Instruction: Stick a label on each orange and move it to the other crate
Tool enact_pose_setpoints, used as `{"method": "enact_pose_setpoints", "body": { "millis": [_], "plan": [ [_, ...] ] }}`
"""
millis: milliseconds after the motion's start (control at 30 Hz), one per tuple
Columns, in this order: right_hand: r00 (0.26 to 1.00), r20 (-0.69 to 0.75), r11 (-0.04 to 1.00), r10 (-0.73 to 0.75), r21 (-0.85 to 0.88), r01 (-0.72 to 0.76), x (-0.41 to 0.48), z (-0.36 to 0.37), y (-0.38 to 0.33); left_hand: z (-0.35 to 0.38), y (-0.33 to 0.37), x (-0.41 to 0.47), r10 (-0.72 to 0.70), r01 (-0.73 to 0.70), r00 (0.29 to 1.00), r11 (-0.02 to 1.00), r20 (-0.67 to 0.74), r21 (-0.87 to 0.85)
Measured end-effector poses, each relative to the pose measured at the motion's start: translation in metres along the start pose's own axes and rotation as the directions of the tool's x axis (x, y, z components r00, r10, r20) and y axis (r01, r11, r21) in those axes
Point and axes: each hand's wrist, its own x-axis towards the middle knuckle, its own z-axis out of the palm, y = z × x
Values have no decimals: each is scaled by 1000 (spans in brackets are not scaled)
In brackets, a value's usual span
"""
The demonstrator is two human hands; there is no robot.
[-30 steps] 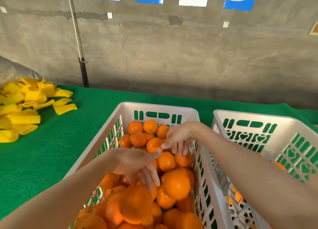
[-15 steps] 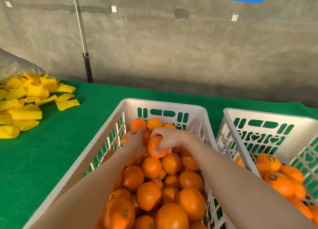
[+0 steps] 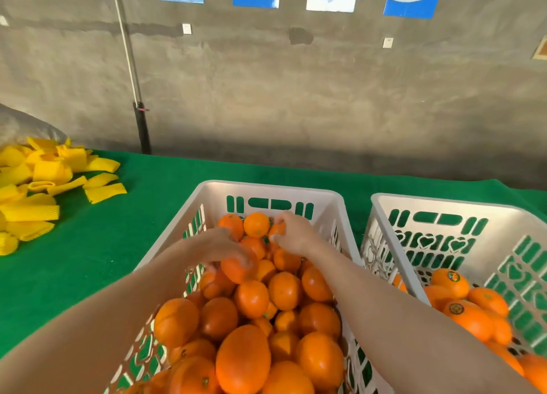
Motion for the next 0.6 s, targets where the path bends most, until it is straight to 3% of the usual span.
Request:
{"method": "enact_pose_setpoints", "body": {
  "millis": [33,100,167,200,267,300,333,367,400,500,600],
  "plan": [
    [1000,20,1000,0,-24,0,6,7,0,-9,3,-10,2,9,981,998,196,-56],
    [999,41,995,-7,-94,11,20,15,1,-22,6,-24,26,12,861,997,508,-72],
    [998,53,981,-41,-186,51,32,24,3,-27,6,-26,85,-12,820,991,566,-131],
    [996,75,975,-47,-212,62,37,30,6,-26,6,-22,108,-16,861,982,496,-187],
    [993,110,965,-42,-252,69,45,37,16,-17,8,-4,90,-59,986,977,142,-207],
    [994,99,949,-54,-305,82,49,40,21,-12,7,8,90,-97,990,993,-104,-69],
    [994,66,923,-82,-371,101,52,42,24,-8,6,19,119,-80,940,988,-321,132],
    [994,24,903,-111,-416,111,56,43,26,-2,4,32,154,-33,890,961,-430,275],
    [991,-17,901,-134,-418,115,60,45,27,4,0,44,149,3,884,947,-444,322],
    [988,-54,947,-145,-298,123,65,51,28,25,-7,71,26,67,938,965,-346,254],
    [979,-96,937,-182,-319,143,66,53,34,38,-11,82,6,127,879,961,-476,246]
  ]
}}
